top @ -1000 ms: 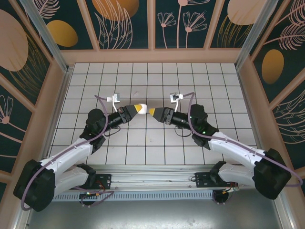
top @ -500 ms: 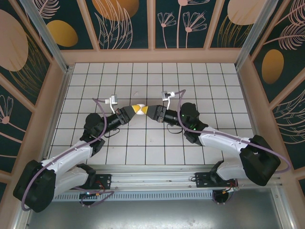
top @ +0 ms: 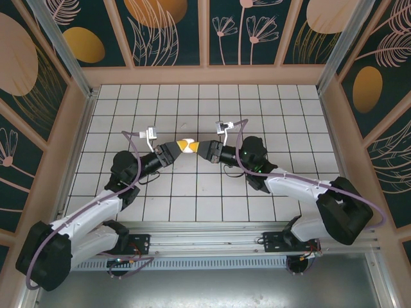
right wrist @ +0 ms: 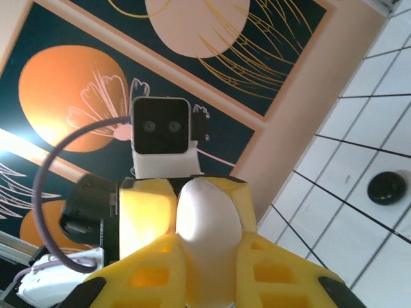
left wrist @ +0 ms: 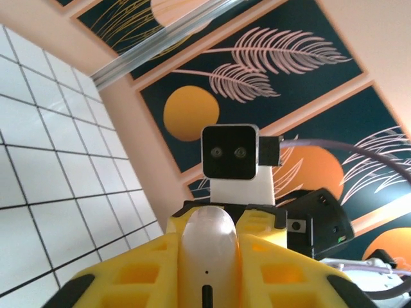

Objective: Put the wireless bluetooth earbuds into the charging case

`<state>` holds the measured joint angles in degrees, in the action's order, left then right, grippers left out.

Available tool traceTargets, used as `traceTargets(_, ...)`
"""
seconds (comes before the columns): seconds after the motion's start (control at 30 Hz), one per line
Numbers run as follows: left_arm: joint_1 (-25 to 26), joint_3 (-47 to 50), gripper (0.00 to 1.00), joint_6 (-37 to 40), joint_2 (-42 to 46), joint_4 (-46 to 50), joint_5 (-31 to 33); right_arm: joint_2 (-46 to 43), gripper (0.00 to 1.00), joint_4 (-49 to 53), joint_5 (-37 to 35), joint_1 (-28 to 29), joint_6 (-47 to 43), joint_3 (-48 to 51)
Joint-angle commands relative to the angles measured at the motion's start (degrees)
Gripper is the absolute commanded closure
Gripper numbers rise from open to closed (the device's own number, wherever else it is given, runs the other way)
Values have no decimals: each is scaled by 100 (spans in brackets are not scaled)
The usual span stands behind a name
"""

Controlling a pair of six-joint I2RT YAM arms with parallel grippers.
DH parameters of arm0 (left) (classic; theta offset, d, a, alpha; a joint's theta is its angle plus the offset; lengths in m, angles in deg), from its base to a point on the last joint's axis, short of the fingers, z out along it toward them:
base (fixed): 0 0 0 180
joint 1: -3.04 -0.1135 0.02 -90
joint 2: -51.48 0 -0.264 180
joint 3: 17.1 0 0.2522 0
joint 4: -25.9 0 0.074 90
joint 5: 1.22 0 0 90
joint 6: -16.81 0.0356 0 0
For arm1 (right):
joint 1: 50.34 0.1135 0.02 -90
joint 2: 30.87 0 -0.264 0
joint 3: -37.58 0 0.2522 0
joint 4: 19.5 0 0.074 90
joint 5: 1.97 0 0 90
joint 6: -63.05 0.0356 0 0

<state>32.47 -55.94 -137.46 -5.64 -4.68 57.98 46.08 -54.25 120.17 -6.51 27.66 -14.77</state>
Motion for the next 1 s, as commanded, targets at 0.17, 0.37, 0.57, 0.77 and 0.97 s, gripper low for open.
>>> traceTargets(0.17,6,-807,52,2048,521,2140,390,-1283,92,4005,211,-830,-2580,-1082)
traceTargets(0.37,14,-1749,45,3487,158,3384,207,-1437,92,6959,21,-1167,-4363,-2162)
traceTargets(0.57,14,-2036,36,4762,20,3495,-904,-1247,92,8235,-190,-1149,-5434,-2863)
traceTargets(0.77,18,-2034,31,5797,-269,3747,-1869,-1034,90,8817,-130,-922,-6476,-3292)
traceTargets(0.97,110,-1565,31,5572,-405,2616,-2896,-867,89,9017,-212,-267,-7361,-3410)
